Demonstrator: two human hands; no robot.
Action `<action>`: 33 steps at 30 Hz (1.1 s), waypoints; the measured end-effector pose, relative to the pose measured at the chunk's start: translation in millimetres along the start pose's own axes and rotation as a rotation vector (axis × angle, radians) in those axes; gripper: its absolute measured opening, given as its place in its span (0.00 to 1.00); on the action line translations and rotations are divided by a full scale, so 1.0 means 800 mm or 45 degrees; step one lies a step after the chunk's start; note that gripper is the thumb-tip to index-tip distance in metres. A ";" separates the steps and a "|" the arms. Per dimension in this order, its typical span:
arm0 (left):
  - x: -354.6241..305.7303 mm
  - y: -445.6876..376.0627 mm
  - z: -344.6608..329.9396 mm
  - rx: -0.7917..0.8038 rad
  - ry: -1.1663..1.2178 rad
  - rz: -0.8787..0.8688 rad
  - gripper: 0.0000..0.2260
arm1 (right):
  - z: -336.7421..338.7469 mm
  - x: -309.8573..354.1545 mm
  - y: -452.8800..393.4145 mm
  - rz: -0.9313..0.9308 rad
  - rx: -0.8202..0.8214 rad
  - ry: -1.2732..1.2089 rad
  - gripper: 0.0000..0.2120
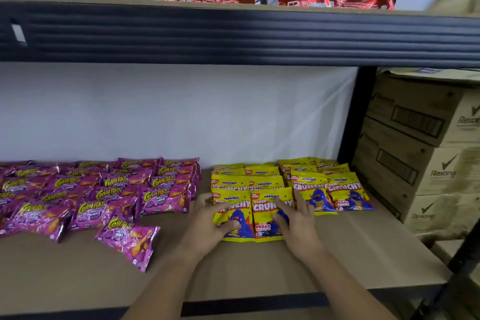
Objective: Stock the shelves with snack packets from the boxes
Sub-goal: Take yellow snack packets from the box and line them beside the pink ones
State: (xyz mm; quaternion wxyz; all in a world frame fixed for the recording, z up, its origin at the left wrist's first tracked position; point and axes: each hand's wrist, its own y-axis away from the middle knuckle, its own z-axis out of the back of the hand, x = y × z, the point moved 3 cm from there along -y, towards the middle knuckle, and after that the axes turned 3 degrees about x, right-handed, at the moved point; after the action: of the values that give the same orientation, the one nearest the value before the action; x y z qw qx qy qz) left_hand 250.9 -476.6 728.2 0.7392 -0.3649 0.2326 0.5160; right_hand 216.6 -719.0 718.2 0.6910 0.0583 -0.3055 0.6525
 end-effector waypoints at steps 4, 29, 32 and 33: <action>-0.006 0.005 0.001 0.013 -0.119 0.015 0.22 | 0.000 0.002 0.000 -0.018 0.015 0.095 0.20; 0.099 0.306 0.148 -0.224 -0.072 -0.246 0.10 | -0.095 0.239 0.258 0.481 0.098 -0.605 0.06; 0.200 0.362 0.168 -0.178 -0.049 -0.052 0.11 | -0.188 0.266 0.302 0.427 0.262 -0.651 0.10; 0.237 0.383 0.171 -0.173 -0.052 0.026 0.11 | -0.224 0.271 0.318 0.393 0.329 -0.667 0.11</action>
State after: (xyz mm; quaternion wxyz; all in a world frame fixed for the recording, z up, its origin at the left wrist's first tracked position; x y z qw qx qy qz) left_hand 29.1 -195.6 585.5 0.7120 -0.4015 0.1856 0.5454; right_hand 31.8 -409.7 600.8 0.4688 0.2642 -0.3927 0.7458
